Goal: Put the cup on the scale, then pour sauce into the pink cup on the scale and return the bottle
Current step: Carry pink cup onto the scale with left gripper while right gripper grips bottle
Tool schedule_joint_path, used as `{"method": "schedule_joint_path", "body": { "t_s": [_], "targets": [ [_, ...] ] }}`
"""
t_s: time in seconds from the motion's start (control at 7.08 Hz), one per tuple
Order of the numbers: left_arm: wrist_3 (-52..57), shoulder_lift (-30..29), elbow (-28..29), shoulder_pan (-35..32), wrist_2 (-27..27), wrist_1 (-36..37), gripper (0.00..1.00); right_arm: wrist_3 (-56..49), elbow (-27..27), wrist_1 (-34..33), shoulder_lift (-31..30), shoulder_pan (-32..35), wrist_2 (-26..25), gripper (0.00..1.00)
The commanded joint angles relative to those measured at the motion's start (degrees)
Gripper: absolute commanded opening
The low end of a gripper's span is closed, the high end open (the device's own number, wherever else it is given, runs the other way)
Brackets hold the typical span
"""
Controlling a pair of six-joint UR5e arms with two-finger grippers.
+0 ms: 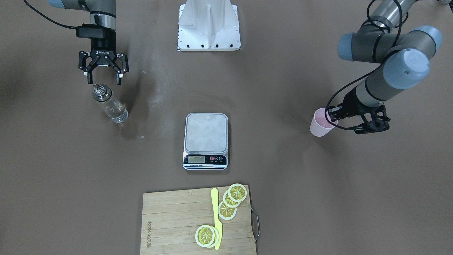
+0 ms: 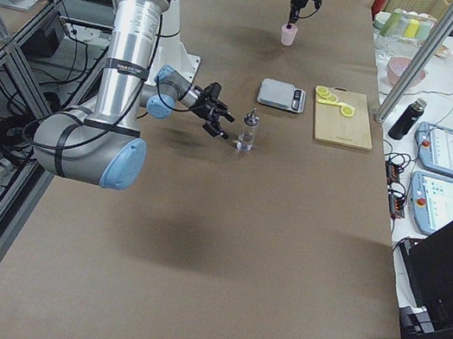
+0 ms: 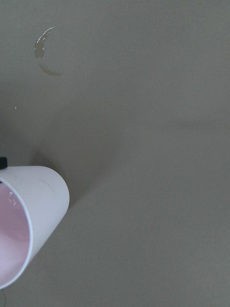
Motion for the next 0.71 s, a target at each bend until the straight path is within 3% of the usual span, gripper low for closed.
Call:
{"method": "schedule_joint_path", "body": {
  "t_s": [0.0, 0.14, 0.42, 0.57],
  "targets": [
    [-7.7, -9.0, -1.0, 1.7, -1.3, 11.5, 0.00, -9.1, -4.5, 13.9, 0.1, 0.7, 0.2, 1.00],
    [-12.9, -11.8, -0.5, 3.3, -1.2, 10.8, 0.00, -10.2, -7.4, 17.4, 1.3, 1.1, 0.1, 1.00],
    [-22.8, -14.9, 1.6, 6.1, -0.9, 4.1, 0.00, -15.7, -7.6, 17.6, 2.7, 3.7, 0.3, 1.00],
    [-27.3, -18.9, 5.5, 7.3, -0.7, 1.6, 0.00, -18.0, -7.5, 17.6, 3.5, 4.7, 0.4, 1.00]
  ]
}}
